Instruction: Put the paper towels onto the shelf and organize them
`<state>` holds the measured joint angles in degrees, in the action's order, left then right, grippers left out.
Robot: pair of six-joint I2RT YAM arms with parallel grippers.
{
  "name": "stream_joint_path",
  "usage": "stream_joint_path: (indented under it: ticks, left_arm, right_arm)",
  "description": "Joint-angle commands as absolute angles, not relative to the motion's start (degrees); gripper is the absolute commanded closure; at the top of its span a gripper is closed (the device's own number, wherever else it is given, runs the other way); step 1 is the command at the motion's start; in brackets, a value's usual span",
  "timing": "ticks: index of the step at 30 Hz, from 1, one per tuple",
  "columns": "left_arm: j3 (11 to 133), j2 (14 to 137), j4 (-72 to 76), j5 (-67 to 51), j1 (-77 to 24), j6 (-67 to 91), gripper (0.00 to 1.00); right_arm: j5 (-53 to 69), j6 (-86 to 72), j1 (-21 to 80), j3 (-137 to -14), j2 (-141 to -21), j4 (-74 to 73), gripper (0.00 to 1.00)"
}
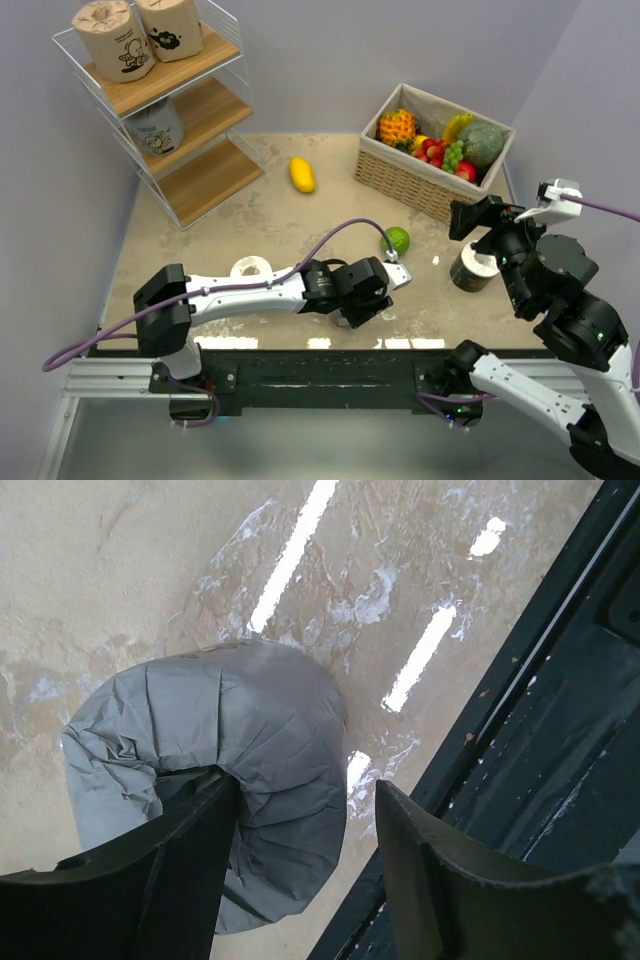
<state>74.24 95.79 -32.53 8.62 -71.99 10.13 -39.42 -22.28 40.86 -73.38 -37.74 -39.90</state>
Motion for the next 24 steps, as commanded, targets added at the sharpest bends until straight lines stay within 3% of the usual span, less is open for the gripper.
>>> stream_joint_path:
  ticks: [1, 12, 20, 24]
  left_arm:
    - [73.7, 95.9, -30.5, 10.2, -72.2, 11.3, 0.39]
    - [71.9, 96.3, -30.1, 12.8, -72.2, 11.1, 0.44]
    - [72.0, 95.4, -30.4, 16.6, -72.2, 10.8, 0.62]
    - [73.6, 94.9, -31.7, 18.1, -71.7, 9.4, 0.63]
  right_arm:
    - [-40.0, -22.6, 40.9, -73.7, -36.7, -39.8, 0.12]
    - [-38.7, -23.0, 40.9, -73.7, -36.1, -39.7, 0.12]
    - [-38.4, -23.5, 40.9, -73.1, -35.7, -39.2, 0.12]
    - [-37.4, -24.1, 41.0, -71.7, -35.5, -38.8, 0.12]
